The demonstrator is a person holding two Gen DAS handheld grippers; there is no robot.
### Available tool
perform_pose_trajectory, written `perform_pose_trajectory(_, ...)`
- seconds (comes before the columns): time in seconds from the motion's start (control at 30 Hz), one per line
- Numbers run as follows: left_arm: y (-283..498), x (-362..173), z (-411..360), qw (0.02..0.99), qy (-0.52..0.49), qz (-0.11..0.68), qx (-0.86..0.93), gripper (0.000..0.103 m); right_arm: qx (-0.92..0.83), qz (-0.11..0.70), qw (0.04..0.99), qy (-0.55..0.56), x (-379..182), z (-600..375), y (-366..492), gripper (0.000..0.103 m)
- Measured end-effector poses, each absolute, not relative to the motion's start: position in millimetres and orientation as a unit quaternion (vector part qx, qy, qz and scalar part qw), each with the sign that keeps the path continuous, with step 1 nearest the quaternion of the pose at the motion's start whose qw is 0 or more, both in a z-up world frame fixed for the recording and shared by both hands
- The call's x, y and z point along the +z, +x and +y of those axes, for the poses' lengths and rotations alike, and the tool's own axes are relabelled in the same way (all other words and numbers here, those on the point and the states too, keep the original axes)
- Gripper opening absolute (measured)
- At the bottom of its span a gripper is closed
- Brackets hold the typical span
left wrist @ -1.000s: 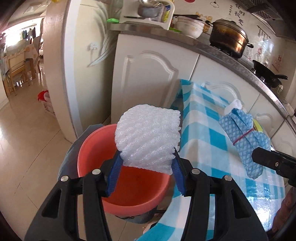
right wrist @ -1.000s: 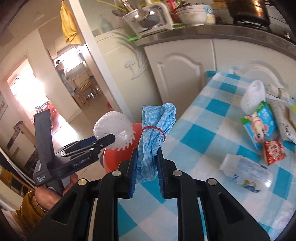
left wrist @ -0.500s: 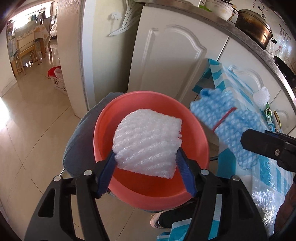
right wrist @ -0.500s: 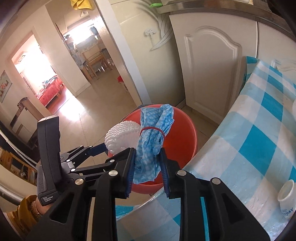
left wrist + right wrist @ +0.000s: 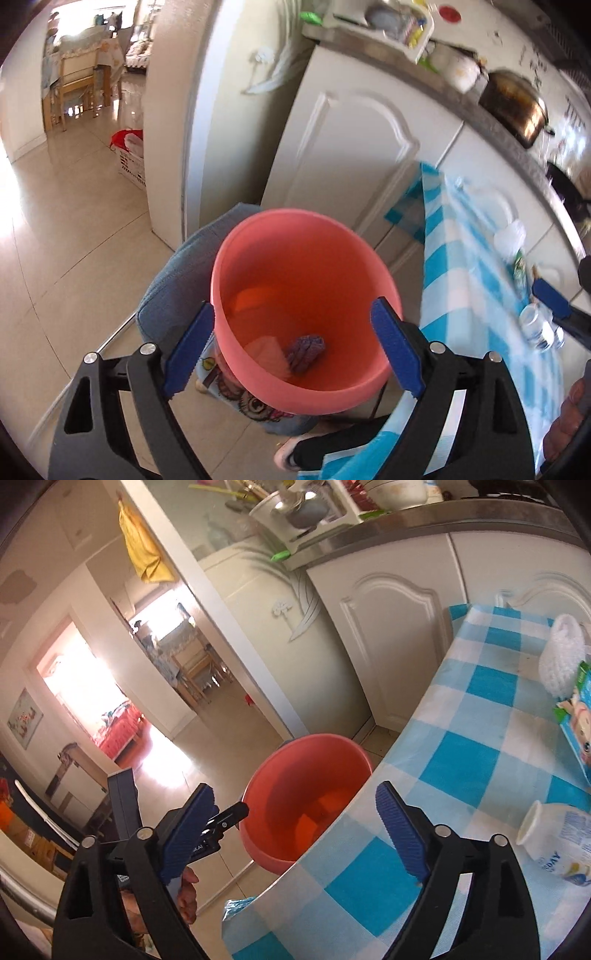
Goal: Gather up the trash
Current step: 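Return both tools from the bucket to the table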
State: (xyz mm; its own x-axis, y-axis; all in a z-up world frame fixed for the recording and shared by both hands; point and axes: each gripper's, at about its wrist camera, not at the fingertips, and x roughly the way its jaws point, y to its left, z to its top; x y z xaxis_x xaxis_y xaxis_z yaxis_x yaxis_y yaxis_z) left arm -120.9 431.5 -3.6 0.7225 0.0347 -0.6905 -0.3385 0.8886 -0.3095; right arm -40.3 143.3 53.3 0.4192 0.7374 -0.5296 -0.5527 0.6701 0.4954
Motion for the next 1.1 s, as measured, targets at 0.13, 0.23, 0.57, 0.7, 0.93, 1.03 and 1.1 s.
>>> perform_pose_trajectory(0.13,-133.5,14.4,421.6,0.91,-0.22,0.335,0.108,0.087,0.371,0.332,0.853,0.16,73.6,93.7,-45.4,0.091)
perform_pose_trajectory(0.23,-135.6,29.4,405.6,0.915,-0.207,0.332,0.101,0.088,0.354,0.3,0.867,0.179,86.0,58.7,-48.4,0.092)
perform_pose_trajectory(0.57,-123.0,69.9,324.3,0.922,-0.127,0.363,0.047,0.089,0.289,0.257,0.886,0.258,104.7,-54.2,-40.0,0.093)
perform_pose_trajectory(0.7,-113.6,75.6,290.5,0.916,-0.11,0.384,0.018,0.089,0.238,0.242,0.902,0.267,107.4,-103.3,-39.7,0.093)
perform_pose_trajectory(0.93,-102.0,102.2,230.1,0.916,-0.082,0.39,-0.046,0.089,0.141,0.247,0.919,0.273,93.1,-182.0,-33.6,0.093)
perform_pose_trajectory(1.03,-93.4,118.2,205.7,0.92,-0.07,0.381,-0.063,0.089,0.107,0.257,0.92,0.275,83.5,-209.5,-31.4,0.093)
perform_pose_trajectory(1.1,-87.3,126.4,192.2,0.92,-0.069,0.378,-0.075,0.089,0.086,0.266,0.922,0.268,76.8,-224.1,-30.2,0.093)
